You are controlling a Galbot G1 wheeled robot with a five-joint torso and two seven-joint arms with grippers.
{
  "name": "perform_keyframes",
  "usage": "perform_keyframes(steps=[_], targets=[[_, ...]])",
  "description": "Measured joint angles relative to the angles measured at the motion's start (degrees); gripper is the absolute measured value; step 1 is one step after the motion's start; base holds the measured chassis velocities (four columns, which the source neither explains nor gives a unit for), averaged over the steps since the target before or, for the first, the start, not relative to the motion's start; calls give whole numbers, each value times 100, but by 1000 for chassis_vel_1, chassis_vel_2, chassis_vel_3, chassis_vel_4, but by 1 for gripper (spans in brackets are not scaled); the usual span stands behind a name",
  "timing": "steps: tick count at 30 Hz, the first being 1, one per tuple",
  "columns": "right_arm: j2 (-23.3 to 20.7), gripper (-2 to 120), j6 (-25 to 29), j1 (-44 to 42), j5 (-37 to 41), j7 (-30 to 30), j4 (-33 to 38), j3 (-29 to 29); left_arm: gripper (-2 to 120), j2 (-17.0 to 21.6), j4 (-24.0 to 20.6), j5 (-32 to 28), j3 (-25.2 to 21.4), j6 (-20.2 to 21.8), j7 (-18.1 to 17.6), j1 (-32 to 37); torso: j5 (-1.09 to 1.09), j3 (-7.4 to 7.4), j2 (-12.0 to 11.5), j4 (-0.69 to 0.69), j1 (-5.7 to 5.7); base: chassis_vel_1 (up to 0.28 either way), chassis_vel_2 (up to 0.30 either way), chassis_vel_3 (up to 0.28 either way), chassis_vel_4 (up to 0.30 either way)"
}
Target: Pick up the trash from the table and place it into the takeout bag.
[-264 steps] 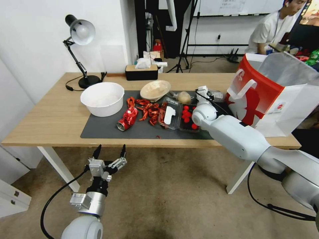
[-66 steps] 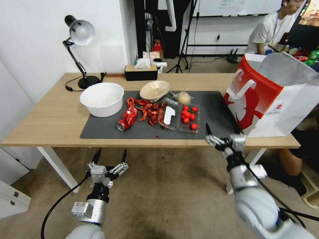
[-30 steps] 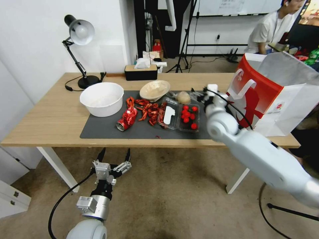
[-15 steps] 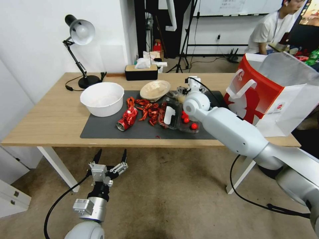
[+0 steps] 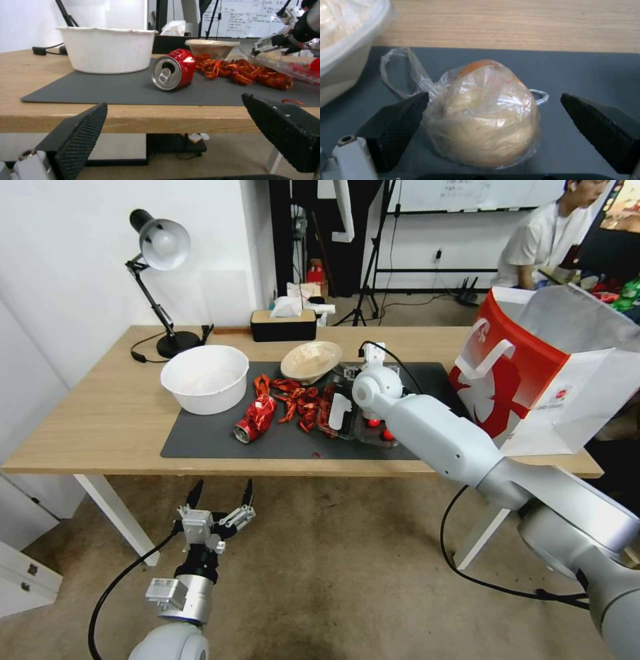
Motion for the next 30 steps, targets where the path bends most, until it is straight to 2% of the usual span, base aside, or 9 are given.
perform_keyframes(steps=[2, 5, 7, 10, 15, 18, 19, 26, 30], targets=[[44, 99, 0, -2, -29, -38, -75, 6, 100, 0, 12, -1, 0, -2, 0, -5, 0, 0, 0, 0, 0, 0, 0, 0, 0], [142, 88, 0, -11, -88, -92, -194, 25, 100, -8, 21, -2, 7, -5, 0, -15, 0, 0, 0, 1, 0, 0, 0, 0, 0], [165, 86, 0, -17, -102, -98, -211, 28, 100, -11, 22, -2, 10, -5, 0, -15, 0, 0, 0, 2, 0, 0, 0, 0, 0], [234, 68, 0, -52, -158, -111, -250, 30, 100, -17, 24, -2, 15, -10, 0, -18, 0, -1, 0, 1, 0, 0, 0, 0, 0], [237, 54, 0, -57, -161, -109, -249, 39, 100, -15, 39, -7, 5, -21, 0, -16, 0, -1, 0, 1, 0, 0, 0, 0, 0], [215, 40, 2, -56, -160, -84, -235, 39, 100, -24, 67, -7, 6, -61, 0, -13, 1, 0, 0, 1, 0, 0, 0, 0, 0], [215, 40, 2, -56, -160, -84, -235, 39, 100, -24, 67, -7, 6, -61, 0, -13, 1, 0, 0, 1, 0, 0, 0, 0, 0], [153, 14, 10, -27, -139, -21, -157, 29, 100, -43, 83, 4, 16, -104, 0, 7, 1, 0, 0, 1, 0, 0, 0, 0, 0], [121, 7, 14, -15, -132, 3, -115, 26, 100, -46, 83, 12, 18, -111, 0, 16, 1, 0, 0, 1, -1, 0, 0, 0, 0]])
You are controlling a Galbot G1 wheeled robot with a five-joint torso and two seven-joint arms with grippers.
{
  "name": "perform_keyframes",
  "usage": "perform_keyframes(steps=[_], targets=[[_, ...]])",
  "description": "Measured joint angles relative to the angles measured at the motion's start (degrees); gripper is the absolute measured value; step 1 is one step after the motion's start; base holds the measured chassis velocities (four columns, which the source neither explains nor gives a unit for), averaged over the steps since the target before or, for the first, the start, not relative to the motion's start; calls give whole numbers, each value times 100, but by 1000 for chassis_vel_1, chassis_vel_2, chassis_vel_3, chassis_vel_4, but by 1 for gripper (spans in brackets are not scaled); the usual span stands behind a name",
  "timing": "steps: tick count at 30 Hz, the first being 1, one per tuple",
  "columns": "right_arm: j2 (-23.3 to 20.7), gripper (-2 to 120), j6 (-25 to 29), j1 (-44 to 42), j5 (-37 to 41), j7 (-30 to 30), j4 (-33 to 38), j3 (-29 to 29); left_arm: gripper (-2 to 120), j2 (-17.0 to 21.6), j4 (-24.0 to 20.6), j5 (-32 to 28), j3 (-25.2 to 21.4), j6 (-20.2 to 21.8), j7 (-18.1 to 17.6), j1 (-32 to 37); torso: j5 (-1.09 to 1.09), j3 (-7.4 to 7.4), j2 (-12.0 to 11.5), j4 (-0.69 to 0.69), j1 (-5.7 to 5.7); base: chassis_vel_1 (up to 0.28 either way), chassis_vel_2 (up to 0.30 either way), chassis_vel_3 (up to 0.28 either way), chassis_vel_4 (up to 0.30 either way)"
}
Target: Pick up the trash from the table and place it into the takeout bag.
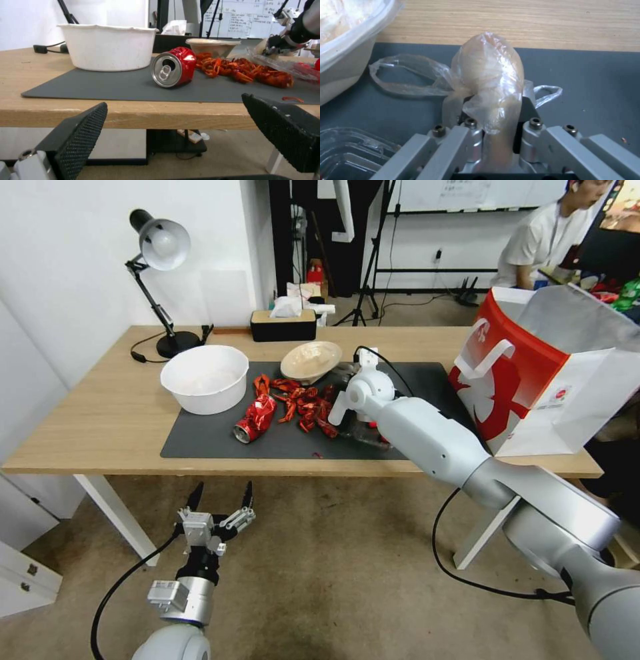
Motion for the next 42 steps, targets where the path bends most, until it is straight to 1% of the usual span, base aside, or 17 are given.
perform_keyframes(steps=[11, 15, 18, 23, 26, 27, 29, 31, 34, 38, 42], targets=[[-33, 7, 58, 40, -6, 37, 20, 5, 100, -12, -16, 15, 5, -23, 3, 36, 0, 0, 0, 1, 0, 0, 0, 0, 0], [-65, 7, 232, 42, 9, 67, 171, 130, 100, -15, -19, 15, 2, -26, 4, 45, 0, 0, 0, 1, 0, 0, 0, 0, 0], [-186, 7, 270, 42, 102, 117, 517, 287, 100, -17, -20, 17, 2, -27, 4, 42, -1, 0, 0, 1, -1, 0, 0, 0, 0], [-281, 7, 270, 42, 140, 163, 746, 345, 100, -22, -20, 19, 4, -27, 5, 34, 0, 0, 0, 1, 0, 0, 0, 0, 0], [-572, 7, 200, 44, 288, 362, 1485, 516, 100, -43, -20, 33, 18, -26, 6, 7, 0, 0, 0, 0, -1, 0, 0, 0, 0], [-572, 7, 200, 44, 288, 362, 1485, 516, 100, -43, -20, 33, 18, -26, 6, 7, 0, 0, 0, 0, -1, 0, 0, 0, 0], [-763, 7, 181, 113, 288, 388, 1907, 605, 100, -73, -20, 49, 21, -25, 6, 1, 0, 0, 0, 0, 0, 0, 0, 0, 0], [-813, 7, 206, 135, 283, 377, 2037, 657, 100, -78, -20, 53, 23, -25, 6, 1, 1, 0, 0, 1, -1, 0, 0, 0, 0], [-953, 6, 325, 209, 156, 281, 2412, 886, 100, -75, -20, 62, 27, -25, 6, 3, 0, 0, 0, 1, -1, 0, 0, 0, 0], [-1057, 6, 325, 288, -1, 250, 2638, 1075, 100, -62, -26, 62, 23, -24, 6, 9, 0, 0, 0, 1, -1, 0, 0, 0, 0], [-1304, 6, 137, 438, -188, 328, 2999, 1506, 100, -34, -42, 62, 4, -21, 6, 14, -1, 0, 0, 1, 0, 0, 0, 0, 0]])
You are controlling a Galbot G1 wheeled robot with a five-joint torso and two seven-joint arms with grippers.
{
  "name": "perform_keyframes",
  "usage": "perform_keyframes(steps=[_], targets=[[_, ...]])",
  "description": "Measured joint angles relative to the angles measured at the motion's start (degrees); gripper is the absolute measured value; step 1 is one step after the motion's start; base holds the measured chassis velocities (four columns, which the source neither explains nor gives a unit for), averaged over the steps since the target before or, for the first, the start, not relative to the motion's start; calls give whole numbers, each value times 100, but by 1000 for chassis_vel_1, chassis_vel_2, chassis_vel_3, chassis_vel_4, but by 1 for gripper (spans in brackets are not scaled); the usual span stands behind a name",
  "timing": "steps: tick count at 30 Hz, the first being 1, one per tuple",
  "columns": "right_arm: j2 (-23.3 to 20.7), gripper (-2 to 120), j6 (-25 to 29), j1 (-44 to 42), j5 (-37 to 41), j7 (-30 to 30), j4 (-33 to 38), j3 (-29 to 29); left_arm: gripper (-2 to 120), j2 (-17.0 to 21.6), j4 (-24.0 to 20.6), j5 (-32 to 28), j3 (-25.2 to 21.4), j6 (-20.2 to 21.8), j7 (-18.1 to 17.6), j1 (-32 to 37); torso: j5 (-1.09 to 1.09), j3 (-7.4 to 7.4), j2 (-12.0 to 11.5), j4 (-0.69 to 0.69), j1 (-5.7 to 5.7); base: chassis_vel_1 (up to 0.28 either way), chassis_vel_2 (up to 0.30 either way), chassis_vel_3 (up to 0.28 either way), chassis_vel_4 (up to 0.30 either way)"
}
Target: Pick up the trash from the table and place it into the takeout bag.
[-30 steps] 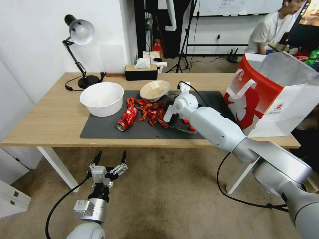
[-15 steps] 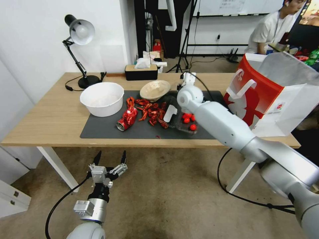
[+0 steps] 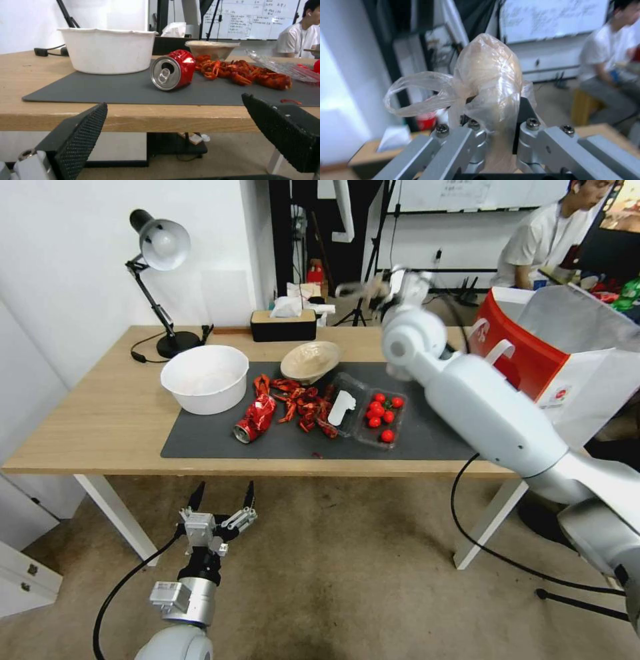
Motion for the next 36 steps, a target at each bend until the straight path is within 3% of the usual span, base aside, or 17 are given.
perform_keyframes(steps=[5, 18, 27, 30, 36], targets=[[-333, 6, -270, 36, -133, 74, 249, 375, 100, 8, 0, -2, 5, 9, 0, -16, 1, 0, 0, 0, 0, 0, 0, 0, 0], [-1865, 6, -829, -665, 55, 412, 808, 1305, 100, -16, -10, 47, 116, 23, 17, -33, 2, 0, 0, -1, 0, 0, 0, 0, 0], [-2340, 6, -1031, -1330, 603, 690, 1030, 1882, 100, -80, -55, 115, 199, -8, 29, 15, 1, 0, 0, -1, 1, 0, 0, 0, 0], [-2500, 6, -1108, -1984, 675, 683, 1195, 2199, 100, -106, -80, 143, 234, -33, 39, 42, 1, 1, 0, -3, 1, 0, 0, 0, 0], [-2562, 6, -1141, -2511, 683, 626, 1286, 2413, 100, -123, -92, 180, 253, -71, 50, 74, 0, 0, 0, -1, 1, 0, 0, 0, 0]])
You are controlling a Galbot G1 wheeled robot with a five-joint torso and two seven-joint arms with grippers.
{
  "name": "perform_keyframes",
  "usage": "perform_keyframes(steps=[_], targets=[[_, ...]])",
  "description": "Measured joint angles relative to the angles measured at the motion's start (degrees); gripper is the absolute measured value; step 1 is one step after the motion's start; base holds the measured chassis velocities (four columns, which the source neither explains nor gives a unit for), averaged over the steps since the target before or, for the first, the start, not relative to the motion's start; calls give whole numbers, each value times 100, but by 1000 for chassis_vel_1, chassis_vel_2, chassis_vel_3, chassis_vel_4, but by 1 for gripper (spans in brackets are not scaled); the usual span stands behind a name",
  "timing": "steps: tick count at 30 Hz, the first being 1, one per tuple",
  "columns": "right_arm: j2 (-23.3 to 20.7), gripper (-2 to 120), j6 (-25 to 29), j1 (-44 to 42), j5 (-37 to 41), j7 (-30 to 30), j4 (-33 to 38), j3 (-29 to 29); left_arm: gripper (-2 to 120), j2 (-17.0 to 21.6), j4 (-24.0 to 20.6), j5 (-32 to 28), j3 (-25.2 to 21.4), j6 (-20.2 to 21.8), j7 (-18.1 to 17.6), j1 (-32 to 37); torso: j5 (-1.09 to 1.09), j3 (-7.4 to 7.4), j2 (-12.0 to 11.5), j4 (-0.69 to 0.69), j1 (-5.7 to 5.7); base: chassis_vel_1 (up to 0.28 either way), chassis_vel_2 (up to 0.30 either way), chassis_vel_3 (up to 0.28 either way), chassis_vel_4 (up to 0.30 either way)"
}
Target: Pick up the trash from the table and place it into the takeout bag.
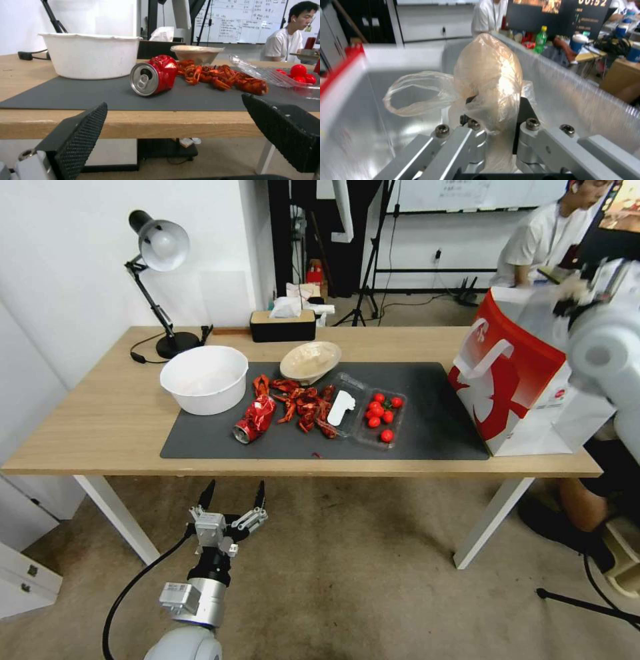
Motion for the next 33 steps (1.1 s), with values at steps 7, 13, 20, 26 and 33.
perform_keyframes(steps=[7, 13, 20, 26, 33], targets=[[-30, 19, -3, -113, 37, -43, 37, 78, 100, -44, 0, 65, 37, -46, 10, 34, 0, 0, 0, 2, 0, 0, 0, 0, 0], [-60, 40, -2, -90, 91, -52, 39, 103, 100, -50, 0, 81, 37, -53, 17, 37, 0, 0, 0, 1, 0, 0, 0, 0, 0], [-65, 63, 1, -56, 103, -69, 20, 104, 100, -57, 0, 87, 38, -51, 23, 12, 1, 0, 0, 1, 0, 0, 0, 0, 0], [-89, 89, 51, 83, 111, -122, 6, 107, 100, -52, 36, 91, 41, -29, 26, -28, 1, 0, 0, 1, 0, 0, 0, 0, 0], [-146, 92, 508, 153, 39, -375, 105, 121, 100, -30, 62, 90, 42, -10, 26, -59, 1, 0, 0, 0, 0, 0, 0, 0, 0]])
